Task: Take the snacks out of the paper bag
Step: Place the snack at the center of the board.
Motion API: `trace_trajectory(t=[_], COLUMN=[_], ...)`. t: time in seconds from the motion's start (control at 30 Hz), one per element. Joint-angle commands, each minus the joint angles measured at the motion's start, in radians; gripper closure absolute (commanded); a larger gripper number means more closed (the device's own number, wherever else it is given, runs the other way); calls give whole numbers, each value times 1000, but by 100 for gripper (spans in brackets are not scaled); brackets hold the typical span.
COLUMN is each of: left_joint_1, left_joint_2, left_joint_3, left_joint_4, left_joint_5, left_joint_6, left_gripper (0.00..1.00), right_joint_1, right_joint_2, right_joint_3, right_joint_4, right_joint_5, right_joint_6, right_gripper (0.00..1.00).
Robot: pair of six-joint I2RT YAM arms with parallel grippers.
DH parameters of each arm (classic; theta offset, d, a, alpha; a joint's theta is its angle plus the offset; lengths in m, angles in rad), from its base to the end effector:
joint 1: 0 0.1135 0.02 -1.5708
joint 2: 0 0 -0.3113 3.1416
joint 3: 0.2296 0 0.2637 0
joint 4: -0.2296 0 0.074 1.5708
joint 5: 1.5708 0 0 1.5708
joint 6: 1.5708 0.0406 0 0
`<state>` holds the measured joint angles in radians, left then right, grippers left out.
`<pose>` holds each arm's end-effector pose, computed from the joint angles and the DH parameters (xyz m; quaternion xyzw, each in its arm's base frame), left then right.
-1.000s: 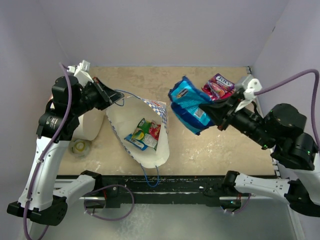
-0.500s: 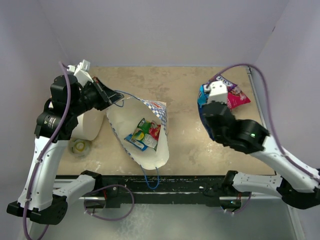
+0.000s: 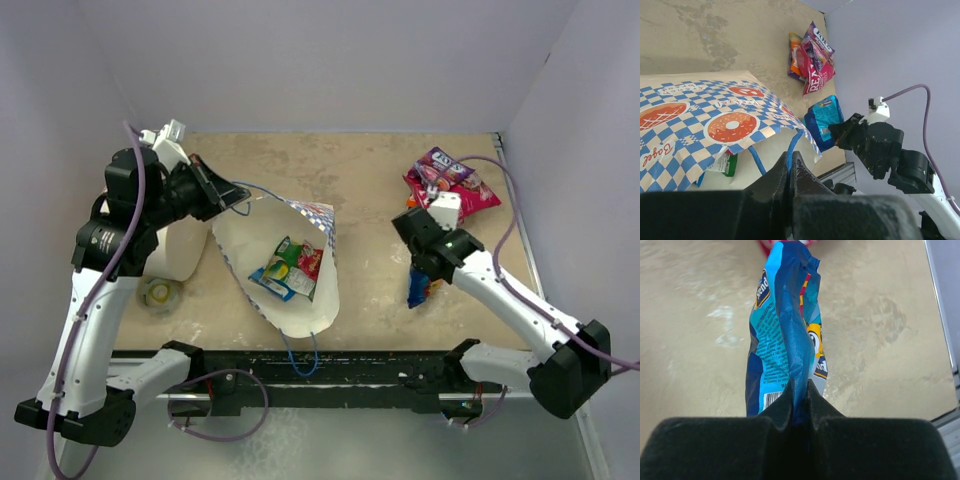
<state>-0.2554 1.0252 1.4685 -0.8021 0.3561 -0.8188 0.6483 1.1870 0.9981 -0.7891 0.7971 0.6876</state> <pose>0.1605 -0.0565 0.5046 -0.1280 0.8051 -0.4119 0.4072 0.1962 0.1122 0.3280 0.1307 0.8790 -0.1247 0.4412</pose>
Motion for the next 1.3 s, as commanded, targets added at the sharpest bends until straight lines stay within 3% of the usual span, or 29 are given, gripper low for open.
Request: trace_trajectory(t=[0.0,0.23,0.3,0.43,0.53,0.67,0.83,0.87,1.0,1.17,1.27], left_joint_1=[8,8,8,8,9,10,8,8,9,9,8], left_joint_2=[8,24,24,21,18,22,28,28,29,28,24], left_joint_3=[37,45,48,50,50,50,58,57,56,49,43], left_joint_4=[32,41,40,36,35,36,40,39,38,44,49], left_joint_5=[11,22,21,20,16,18,17,19,24,35,46], left_joint_6=[18,17,18,20,23,21,22,23,23,22,20], left_gripper=[100,100,100,100,100,100,100,100,100,100,100], right_joint_1=[-187,-522,-568,-584,-584,-584,-575,-573,-573,-574,-575], right_joint_2=[-112,-81,-47,70,189,348,441,429,350,142,-25], right_joint_3=[-31,-20,-8,0,87,158,181,171,137,76,23], right_joint_4=[53,135,175,206,89,-43,32,76,202,304,357], right_joint_5=[38,12,29,130,166,99,-113,-158,-258,-362,-431], right_joint_6=[98,-48,-118,-194,-90,68,59,51,34,-40,-85], right_gripper=[100,100,100,100,100,100,100,97,54,18,3])
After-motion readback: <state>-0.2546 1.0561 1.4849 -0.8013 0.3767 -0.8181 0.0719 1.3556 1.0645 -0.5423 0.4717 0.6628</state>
